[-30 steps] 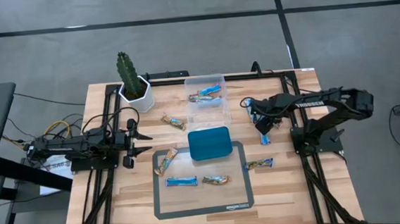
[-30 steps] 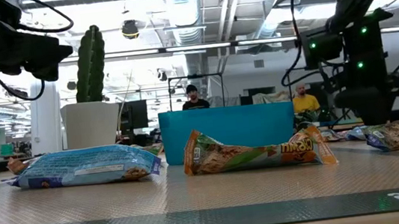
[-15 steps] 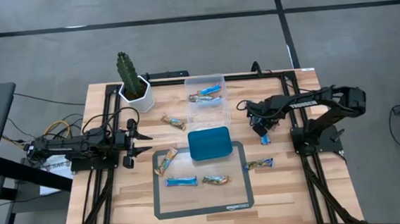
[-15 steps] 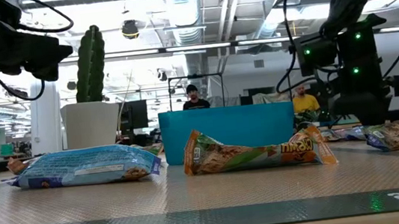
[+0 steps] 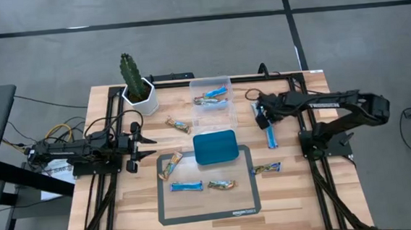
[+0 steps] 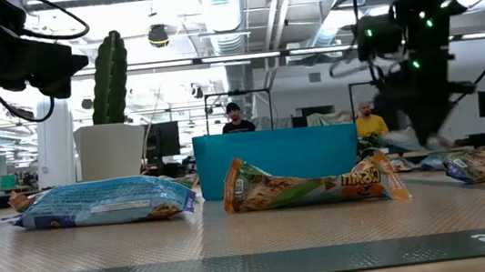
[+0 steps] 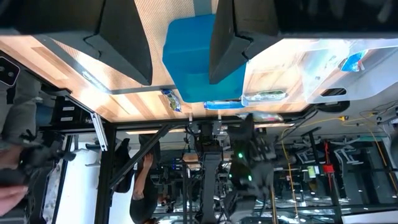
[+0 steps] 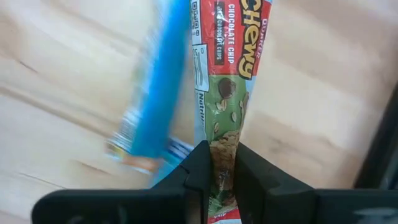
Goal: Pick and place Granola Bars by type
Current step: Put the red granola bar into the top transparent bin
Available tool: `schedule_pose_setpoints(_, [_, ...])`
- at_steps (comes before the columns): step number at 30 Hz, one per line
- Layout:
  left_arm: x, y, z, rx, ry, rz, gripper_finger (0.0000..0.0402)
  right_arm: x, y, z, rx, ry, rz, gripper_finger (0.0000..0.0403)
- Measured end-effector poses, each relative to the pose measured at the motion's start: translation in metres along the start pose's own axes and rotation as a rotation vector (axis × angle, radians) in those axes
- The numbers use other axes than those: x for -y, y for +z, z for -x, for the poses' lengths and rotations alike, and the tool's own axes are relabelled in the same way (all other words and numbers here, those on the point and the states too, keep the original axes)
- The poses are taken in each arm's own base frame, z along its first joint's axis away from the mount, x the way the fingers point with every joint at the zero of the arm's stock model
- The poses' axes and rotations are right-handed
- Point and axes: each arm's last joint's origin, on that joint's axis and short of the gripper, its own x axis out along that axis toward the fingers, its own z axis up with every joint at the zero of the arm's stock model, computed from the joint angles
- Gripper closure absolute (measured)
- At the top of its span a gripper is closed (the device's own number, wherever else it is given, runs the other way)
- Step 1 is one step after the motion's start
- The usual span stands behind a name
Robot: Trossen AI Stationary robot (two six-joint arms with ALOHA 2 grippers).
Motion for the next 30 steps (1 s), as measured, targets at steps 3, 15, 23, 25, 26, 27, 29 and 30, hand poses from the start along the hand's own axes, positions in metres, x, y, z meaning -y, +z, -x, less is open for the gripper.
schedule_pose_setpoints(3, [0.0, 0.0, 0.0, 0.0, 0.0, 0.0, 0.0249, -0.006, 0.016, 0.017, 0.087, 0.059, 0.033, 0.036])
schedule_pose_setpoints(15, [0.0, 0.0, 0.0, 0.0, 0.0, 0.0, 0.0249, -0.058, 0.105, 0.062, 0.263, 0.151, 0.529, 0.036])
schedule_pose_setpoints(23, [0.0, 0.0, 0.0, 0.0, 0.0, 0.0, 0.0249, -0.09, 0.169, 0.064, 0.217, 0.097, 0.735, 0.036])
schedule_pose_setpoints(25, [0.0, 0.0, 0.0, 0.0, 0.0, 0.0, 0.0249, -0.095, 0.183, 0.061, 0.195, 0.086, 0.765, 0.036])
schedule_pose_setpoints(26, [0.0, 0.0, 0.0, 0.0, 0.0, 0.0, 0.0249, -0.097, 0.189, 0.058, 0.184, 0.082, 0.775, 0.036])
schedule_pose_setpoints(27, [0.0, 0.0, 0.0, 0.0, 0.0, 0.0, 0.0249, -0.1, 0.194, 0.056, 0.173, 0.078, 0.787, 0.0359])
schedule_pose_setpoints(29, [0.0, 0.0, 0.0, 0.0, 0.0, 0.0, 0.0249, -0.105, 0.202, 0.052, 0.156, 0.076, 0.813, 0.0358])
schedule_pose_setpoints(30, [0.0, 0.0, 0.0, 0.0, 0.0, 0.0, 0.0249, -0.108, 0.205, 0.05, 0.149, 0.08, 0.827, 0.0358])
